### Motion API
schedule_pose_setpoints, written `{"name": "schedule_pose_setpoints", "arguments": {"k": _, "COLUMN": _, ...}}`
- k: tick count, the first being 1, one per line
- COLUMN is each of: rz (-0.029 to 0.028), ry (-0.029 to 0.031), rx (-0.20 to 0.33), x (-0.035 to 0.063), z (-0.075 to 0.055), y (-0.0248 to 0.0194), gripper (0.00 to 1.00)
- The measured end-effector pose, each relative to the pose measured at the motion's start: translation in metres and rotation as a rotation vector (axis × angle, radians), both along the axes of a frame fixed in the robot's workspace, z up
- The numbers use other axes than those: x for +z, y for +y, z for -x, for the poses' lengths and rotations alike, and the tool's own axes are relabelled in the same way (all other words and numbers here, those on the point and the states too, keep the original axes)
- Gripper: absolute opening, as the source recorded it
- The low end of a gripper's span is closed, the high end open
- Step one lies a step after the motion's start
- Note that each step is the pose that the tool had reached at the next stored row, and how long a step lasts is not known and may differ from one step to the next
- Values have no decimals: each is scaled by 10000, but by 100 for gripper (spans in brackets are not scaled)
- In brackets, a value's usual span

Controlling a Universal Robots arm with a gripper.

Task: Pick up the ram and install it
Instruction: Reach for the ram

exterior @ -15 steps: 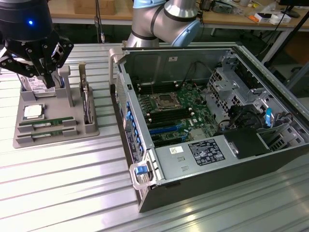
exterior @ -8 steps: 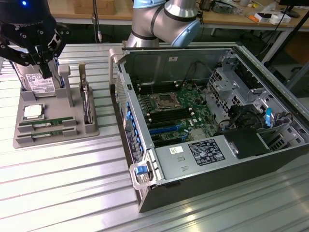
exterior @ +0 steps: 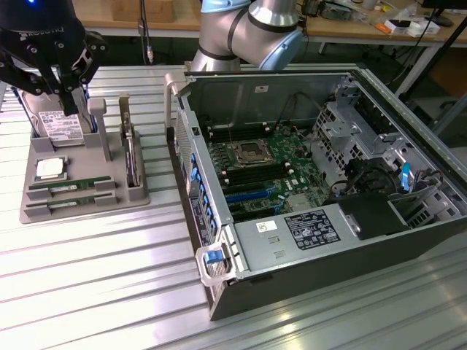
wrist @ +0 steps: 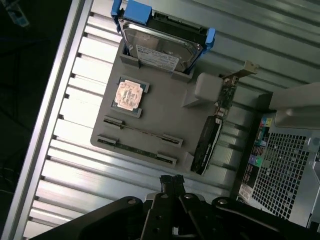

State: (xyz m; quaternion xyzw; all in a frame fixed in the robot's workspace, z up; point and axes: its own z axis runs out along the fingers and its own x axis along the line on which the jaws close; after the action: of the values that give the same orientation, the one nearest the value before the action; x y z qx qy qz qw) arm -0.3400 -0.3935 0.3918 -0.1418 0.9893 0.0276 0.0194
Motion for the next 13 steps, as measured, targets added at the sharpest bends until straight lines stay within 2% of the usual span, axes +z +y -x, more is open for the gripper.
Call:
{"name": "schedule_pose_setpoints", "arguments": {"k": 4, "rz": -53, "ry": -1, "rx": -514, "x": -1, "z": 1, "y": 0, "gripper": 11}}
{"name": "schedule_pose_setpoints", "arguments": {"k": 10, "rz": -167, "ry": -1, "rx": -1418, "x": -1, "z": 1, "y": 0, "gripper": 11}}
{"name": "schedule_pose_setpoints", "arguments": {"k": 13, "rz": -175, "ry": -1, "rx": -1557, "x": -1, "z": 0, "y": 0, "gripper": 11}}
